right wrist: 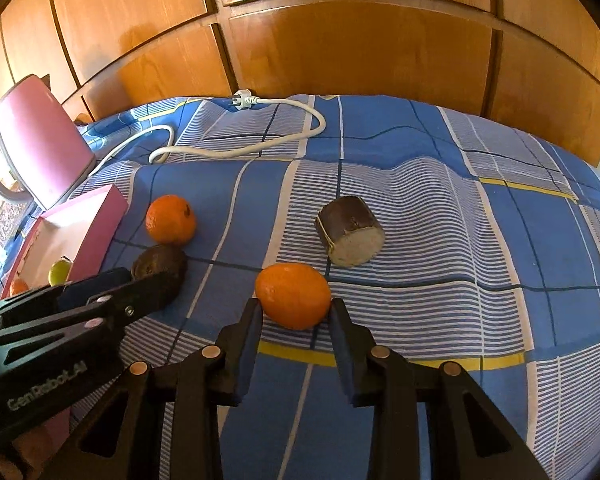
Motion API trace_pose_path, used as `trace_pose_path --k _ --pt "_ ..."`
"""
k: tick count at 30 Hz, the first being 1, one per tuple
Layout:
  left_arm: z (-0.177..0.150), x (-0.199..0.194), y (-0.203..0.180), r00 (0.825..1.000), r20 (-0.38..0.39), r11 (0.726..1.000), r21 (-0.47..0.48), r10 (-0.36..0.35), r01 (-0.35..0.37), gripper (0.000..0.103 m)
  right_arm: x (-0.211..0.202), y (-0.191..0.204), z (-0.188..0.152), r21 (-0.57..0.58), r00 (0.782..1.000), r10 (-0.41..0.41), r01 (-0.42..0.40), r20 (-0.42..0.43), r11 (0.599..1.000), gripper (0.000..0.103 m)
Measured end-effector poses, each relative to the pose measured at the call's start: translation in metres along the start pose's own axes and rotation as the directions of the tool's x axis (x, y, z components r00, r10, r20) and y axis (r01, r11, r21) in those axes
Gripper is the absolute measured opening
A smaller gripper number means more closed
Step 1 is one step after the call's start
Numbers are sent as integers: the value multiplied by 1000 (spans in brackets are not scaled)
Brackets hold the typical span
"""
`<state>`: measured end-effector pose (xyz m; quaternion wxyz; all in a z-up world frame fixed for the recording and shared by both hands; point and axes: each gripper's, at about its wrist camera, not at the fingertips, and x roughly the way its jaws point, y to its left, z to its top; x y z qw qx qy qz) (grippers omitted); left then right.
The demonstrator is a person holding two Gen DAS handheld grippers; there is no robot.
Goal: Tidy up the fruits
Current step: 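Move left tool to the dark round chunk while right tool approaches the orange, then close left tool on the dark round chunk while right tool grasps the orange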
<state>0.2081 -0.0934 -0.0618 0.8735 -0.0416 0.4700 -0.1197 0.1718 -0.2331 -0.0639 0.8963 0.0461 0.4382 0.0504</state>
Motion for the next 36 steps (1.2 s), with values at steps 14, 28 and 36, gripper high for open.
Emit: trace_pose_path --k 14,28,36 --pt "2 7 -5 1000 0 1000 17 23 -23 41 4 2 2 -18 1000 2 -2 5 1000 34" --pt "-45 -17 -32 1000 -10 997 78 0 1 41 -29 -5 -36 -40 1000 -24 23 -20 999 33" --pt "-85 -38 -43 999 2 995 88 -44 44 41 -57 -14 -68 -57 999 -46 45 -21 997 33"
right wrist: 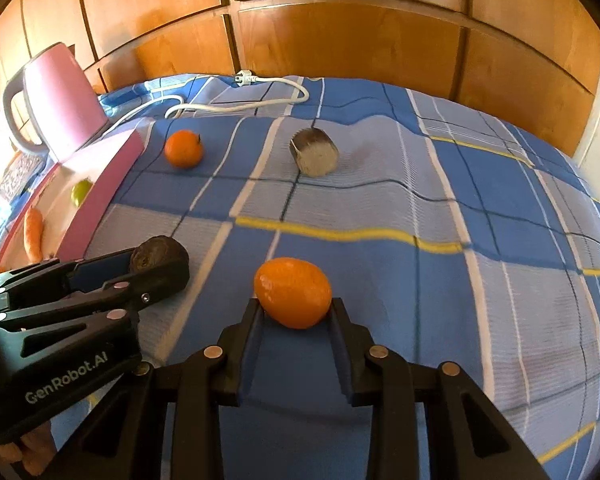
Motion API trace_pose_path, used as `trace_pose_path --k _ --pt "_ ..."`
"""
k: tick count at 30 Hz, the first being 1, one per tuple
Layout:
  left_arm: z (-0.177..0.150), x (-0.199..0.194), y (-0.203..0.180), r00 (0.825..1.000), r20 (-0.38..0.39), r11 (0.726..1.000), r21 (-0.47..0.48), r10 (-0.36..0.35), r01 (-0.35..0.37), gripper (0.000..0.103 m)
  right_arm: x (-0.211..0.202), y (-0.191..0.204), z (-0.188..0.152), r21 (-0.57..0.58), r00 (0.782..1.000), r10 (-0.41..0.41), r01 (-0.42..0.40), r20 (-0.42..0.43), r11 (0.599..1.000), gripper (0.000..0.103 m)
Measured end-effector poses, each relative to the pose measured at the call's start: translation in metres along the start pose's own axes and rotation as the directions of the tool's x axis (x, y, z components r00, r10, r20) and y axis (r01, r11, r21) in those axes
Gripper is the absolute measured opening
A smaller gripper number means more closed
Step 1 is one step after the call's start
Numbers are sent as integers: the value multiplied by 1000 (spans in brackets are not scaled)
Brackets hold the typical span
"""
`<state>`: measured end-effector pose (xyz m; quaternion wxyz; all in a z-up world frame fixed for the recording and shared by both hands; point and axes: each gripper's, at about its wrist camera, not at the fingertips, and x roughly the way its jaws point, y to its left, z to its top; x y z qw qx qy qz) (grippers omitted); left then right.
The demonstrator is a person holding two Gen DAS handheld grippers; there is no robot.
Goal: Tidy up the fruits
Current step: 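Close left tool on the dark round chunk while right tool grasps the orange, then lift the dark chunk with left tool while right tool lifts the orange toward the tray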
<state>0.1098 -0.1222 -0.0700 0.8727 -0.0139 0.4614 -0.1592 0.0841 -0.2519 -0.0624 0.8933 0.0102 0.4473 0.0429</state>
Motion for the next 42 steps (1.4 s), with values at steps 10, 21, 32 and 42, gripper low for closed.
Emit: trace_pose_path --k 10,21,32,42 --pt "-18 -7 -7 999 35 999 40 -14 12 41 -19 -16 -23 34 1000 -14 13 13 999 33" --pt "-26 -5 -11 997 73 997 79 21 -27 42 -15 -17 -19 65 999 -12 9 42 998 44" --pt "-28 -5 -10 992 123 996 84 24 -34 42 -7 -15 -20 77 994 -49 41 96 996 47" --pt "-29 -5 -10 991 135 996 84 21 -33 42 -7 -15 -21 79 991 -80 72 109 994 40"
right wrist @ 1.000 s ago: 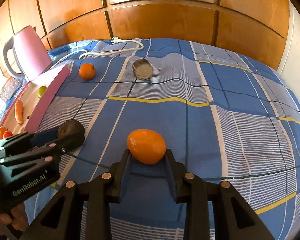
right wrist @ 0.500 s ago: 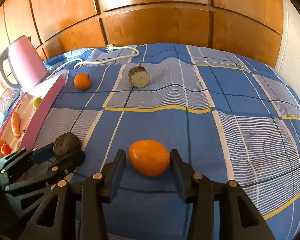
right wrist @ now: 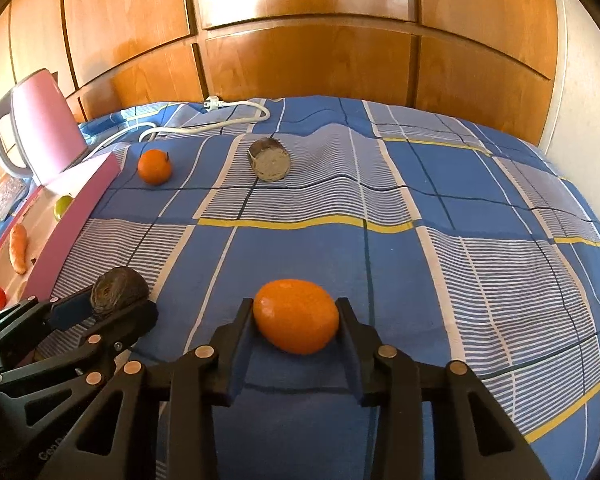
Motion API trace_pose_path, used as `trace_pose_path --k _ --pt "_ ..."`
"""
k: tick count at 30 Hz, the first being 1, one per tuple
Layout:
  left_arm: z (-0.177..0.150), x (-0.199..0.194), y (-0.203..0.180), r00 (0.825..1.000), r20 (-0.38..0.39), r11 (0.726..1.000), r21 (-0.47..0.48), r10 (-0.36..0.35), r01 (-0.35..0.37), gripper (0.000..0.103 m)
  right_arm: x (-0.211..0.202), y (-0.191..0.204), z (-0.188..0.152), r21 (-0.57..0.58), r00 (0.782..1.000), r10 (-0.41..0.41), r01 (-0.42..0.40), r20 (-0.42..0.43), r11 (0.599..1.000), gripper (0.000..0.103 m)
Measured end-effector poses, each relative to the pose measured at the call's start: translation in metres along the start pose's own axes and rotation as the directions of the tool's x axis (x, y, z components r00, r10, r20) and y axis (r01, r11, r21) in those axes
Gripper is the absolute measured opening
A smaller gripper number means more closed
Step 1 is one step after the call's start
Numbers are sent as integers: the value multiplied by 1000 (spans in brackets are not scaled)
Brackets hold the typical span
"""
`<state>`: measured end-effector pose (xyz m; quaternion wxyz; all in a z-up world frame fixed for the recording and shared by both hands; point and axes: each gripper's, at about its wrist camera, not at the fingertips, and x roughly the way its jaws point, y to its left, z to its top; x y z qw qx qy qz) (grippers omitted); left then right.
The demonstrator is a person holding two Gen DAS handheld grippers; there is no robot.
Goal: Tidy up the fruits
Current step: 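Lift the dark chunk with left tool while right tool lifts the orange toward the tray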
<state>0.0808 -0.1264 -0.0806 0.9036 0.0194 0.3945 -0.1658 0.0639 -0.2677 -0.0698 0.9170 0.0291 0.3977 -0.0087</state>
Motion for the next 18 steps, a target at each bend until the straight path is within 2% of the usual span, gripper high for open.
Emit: trace_pose_path --k 18 --pt "3 -2 1 999 -48 1000 -10 7 -7 41 -2 2 -2 -23 1000 -9 9 6 1000 39"
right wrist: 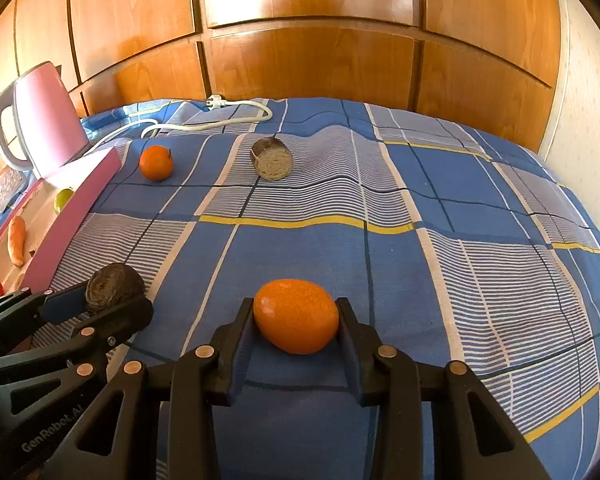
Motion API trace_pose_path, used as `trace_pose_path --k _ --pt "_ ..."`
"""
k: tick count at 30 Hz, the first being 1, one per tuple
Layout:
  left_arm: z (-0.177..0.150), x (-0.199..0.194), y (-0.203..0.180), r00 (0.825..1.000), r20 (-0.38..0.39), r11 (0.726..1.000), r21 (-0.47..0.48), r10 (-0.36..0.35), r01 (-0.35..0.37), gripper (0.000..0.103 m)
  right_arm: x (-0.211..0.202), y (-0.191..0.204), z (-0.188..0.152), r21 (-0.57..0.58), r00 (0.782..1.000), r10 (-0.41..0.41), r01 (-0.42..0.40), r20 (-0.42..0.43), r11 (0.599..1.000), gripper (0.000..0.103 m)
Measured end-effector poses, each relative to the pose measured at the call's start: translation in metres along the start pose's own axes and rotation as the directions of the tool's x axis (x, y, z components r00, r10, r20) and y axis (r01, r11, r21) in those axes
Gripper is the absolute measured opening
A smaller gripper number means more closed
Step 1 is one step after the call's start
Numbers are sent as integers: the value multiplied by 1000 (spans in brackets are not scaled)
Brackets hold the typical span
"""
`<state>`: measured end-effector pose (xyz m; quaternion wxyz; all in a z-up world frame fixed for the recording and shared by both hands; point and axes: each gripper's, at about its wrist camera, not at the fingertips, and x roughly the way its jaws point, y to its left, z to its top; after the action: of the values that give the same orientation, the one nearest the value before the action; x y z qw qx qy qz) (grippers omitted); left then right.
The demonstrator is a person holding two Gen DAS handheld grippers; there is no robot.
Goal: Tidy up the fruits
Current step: 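Lift the dark chunk with left tool while right tool lifts the orange toward the tray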
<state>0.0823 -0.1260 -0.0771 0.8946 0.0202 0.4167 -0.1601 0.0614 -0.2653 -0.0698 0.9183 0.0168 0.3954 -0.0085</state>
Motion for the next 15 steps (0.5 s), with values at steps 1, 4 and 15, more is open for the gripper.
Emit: trace_pose_path --k 1,4,15 --pt "0 -1 0 1000 -3 1000 -1 2 -2 41 0 0 0 -3 1000 -2 2 1 1000 39" --pt "-2 -3 1 1000 -8 1000 -7 -2 2 41 -1 1 -1 -10 1000 -4 4 1 1000 39" --pt "-4 -13 2 1000 -20 1000 -24 -4 4 41 -8 3 -6 -16 1000 -5 5 -6 1000 38"
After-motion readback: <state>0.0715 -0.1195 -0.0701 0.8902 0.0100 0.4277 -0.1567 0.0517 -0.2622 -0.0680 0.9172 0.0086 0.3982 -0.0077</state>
